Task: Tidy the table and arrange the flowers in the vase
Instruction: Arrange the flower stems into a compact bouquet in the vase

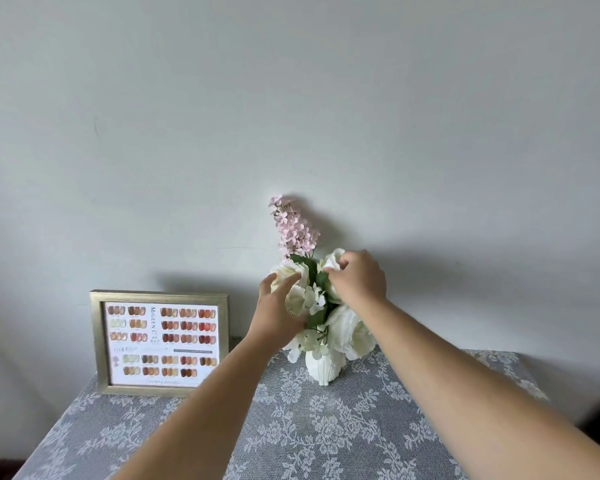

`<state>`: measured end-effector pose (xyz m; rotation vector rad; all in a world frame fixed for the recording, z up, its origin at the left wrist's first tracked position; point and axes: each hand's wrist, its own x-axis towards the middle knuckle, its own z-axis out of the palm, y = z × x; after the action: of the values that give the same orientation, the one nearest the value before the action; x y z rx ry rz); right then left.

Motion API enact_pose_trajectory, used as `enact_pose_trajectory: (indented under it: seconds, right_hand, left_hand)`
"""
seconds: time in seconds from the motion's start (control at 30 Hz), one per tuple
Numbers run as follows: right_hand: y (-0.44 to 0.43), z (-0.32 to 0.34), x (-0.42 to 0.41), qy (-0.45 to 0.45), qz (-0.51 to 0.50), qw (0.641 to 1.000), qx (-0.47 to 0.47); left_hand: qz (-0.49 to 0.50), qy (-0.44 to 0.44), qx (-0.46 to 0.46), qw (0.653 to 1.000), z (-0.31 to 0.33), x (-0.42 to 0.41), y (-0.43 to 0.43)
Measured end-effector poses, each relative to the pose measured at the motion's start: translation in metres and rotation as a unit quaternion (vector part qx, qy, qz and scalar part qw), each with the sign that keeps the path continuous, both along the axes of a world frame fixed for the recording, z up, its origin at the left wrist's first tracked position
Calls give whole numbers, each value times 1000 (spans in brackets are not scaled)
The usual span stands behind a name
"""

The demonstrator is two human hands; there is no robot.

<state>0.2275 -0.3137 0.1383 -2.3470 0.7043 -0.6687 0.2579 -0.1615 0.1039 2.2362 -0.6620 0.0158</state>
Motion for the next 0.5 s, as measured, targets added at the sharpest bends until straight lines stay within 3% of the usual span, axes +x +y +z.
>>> enact_pose_trajectory:
  seconds: [0.27, 0.4, 0.5]
  right_hand:
    - [6, -4, -2, -3, 28, 1000, 2]
    - [-13, 7, -13, -37, 52, 996, 62]
    - [-29, 7, -17, -13, 108, 989, 103]
  left_hand:
    - [-8, 14, -1, 1000, -1, 1, 0]
    - [-10, 20, 4, 1000, 1, 1, 2]
    - [-8, 18, 8, 1000, 1, 2, 2]
